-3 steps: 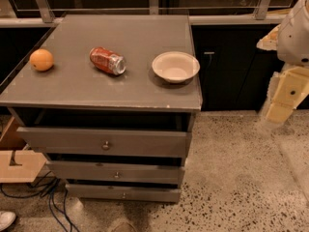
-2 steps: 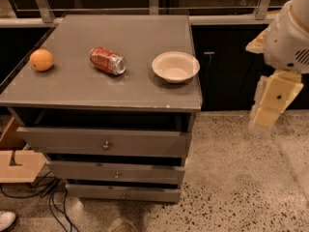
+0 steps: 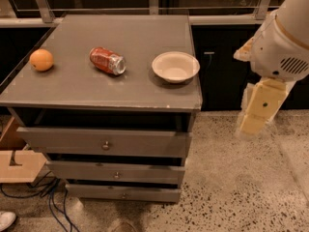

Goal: Open top drawer

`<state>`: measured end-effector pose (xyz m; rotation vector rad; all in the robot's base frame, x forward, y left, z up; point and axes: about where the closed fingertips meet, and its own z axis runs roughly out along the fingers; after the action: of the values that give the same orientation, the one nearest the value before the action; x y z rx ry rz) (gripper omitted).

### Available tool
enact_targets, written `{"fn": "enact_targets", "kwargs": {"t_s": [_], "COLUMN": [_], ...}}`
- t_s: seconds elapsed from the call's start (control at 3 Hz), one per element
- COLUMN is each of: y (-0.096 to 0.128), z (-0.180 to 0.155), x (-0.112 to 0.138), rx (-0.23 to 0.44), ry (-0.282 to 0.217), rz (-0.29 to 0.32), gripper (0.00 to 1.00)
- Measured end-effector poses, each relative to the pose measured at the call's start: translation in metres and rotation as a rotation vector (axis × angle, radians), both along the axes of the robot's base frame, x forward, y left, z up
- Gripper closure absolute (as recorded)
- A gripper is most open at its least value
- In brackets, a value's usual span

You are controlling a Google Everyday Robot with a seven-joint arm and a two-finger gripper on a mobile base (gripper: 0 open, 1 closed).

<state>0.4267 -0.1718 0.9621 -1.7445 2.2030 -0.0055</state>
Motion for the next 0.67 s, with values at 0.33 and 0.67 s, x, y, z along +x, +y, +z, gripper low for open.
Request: {"fn": "enact_targets", "kwargs": {"t_s": [0.33,0.67], "y": [0.016,0.063], "z": [-0.018,-0.063], "x": [-0.021,-0.052], "rx": [-0.002,0.037], "ry": [0.003,-0.021], "rz": [0.022,0.043], "gripper": [0.0,0.0]}}
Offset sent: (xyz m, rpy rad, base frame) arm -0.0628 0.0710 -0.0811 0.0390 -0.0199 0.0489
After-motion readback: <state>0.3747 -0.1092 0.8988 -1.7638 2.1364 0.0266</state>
